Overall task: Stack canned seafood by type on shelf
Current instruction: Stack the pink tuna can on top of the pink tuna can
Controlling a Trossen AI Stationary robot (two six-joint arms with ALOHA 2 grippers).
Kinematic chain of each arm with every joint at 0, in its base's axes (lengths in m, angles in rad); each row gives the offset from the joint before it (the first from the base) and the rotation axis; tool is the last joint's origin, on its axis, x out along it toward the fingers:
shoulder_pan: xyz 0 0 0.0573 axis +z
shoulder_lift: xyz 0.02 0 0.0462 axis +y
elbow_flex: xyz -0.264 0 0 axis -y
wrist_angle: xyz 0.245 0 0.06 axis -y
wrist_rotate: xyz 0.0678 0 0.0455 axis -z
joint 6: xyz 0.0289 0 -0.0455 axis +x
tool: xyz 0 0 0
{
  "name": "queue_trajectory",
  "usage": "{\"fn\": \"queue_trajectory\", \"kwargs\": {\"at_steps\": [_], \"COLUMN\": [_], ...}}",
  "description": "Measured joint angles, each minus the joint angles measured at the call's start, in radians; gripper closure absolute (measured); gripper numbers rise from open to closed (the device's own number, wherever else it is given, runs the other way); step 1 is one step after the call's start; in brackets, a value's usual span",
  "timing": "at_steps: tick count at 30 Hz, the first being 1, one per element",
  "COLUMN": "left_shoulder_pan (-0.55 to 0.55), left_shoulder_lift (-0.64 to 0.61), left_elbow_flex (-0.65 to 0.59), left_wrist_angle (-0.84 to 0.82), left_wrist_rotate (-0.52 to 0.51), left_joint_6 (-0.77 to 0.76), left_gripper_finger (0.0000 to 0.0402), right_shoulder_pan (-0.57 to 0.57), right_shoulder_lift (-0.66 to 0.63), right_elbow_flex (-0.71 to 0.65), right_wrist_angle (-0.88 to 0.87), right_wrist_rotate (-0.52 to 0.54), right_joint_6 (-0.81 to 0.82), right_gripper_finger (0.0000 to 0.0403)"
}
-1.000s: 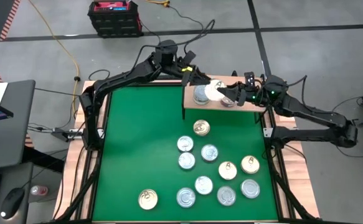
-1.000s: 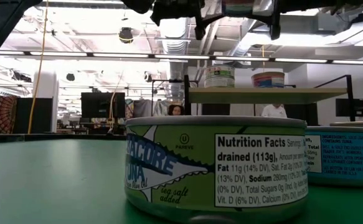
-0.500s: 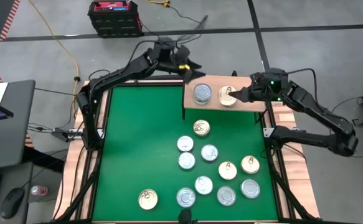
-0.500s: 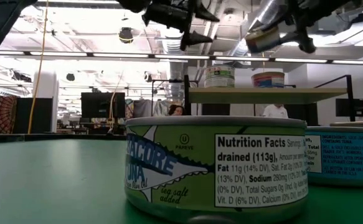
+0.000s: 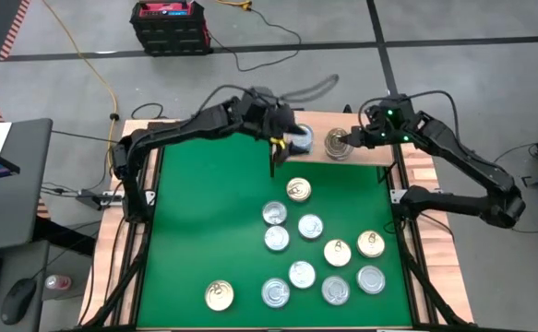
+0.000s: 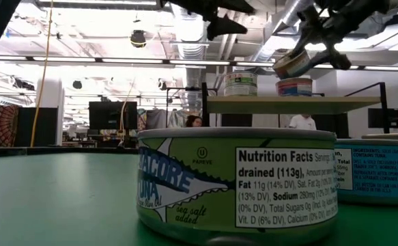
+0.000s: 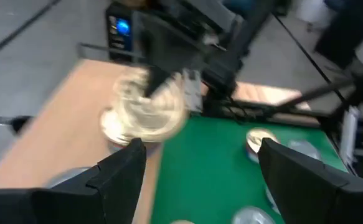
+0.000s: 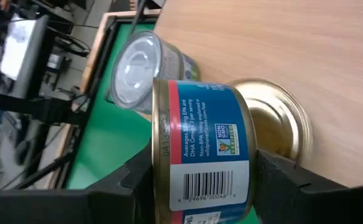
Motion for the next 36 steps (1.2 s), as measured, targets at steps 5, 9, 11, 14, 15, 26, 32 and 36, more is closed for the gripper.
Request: {"fn": "queue_trajectory", "kwargs": {"at_steps": [5, 9, 11, 14, 15, 26, 32, 36], "left_shoulder_pan": [-0.044, -0.052, -0.051, -0.051, -0.051, -0.113, -0.104, -0.100], "left_shoulder_lift": [0.002, 0.000, 0.001, -0.003, -0.001, -0.117, -0.211, -0.298], "left_elbow_flex": [-0.012, -0.012, -0.021, -0.104, -0.136, -0.390, -0.560, -0.627], "left_wrist_angle": [0.002, 0.034, 0.083, 0.287, 0.361, 0.547, 0.529, 0.523], "left_wrist_rotate": [-0.002, -0.002, -0.002, -0.003, -0.004, -0.349, -0.391, -0.382], "left_joint_6": [0.048, 0.084, 0.099, 0.066, 0.031, 0.093, 0.039, 0.009], "left_gripper_finger": [0.0126, 0.0143, 0.0151, 0.0160, 0.0162, 0.0169, 0.0169, 0.0169], "right_shoulder_pan": [-0.021, -0.046, -0.065, -0.089, -0.094, -0.116, -0.131, -0.130], "right_shoulder_lift": [0.013, 0.013, 0.013, 0.018, 0.020, 0.041, 0.054, 0.059], "right_elbow_flex": [0.000, 0.000, 0.000, 0.000, 0.000, 0.000, -0.001, -0.001], "right_wrist_angle": [0.018, 0.006, 0.002, -0.001, -0.003, -0.044, -0.063, -0.063], "right_wrist_rotate": [-0.004, -0.007, -0.016, -0.054, -0.067, -0.094, -0.094, -0.139], "right_joint_6": [0.006, 0.003, -0.002, -0.007, -0.007, -0.052, -0.068, -0.071], "right_gripper_finger": [0.0184, 0.0184, 0.0184, 0.0184, 0.0184, 0.0159, 0.0143, 0.0142]}}
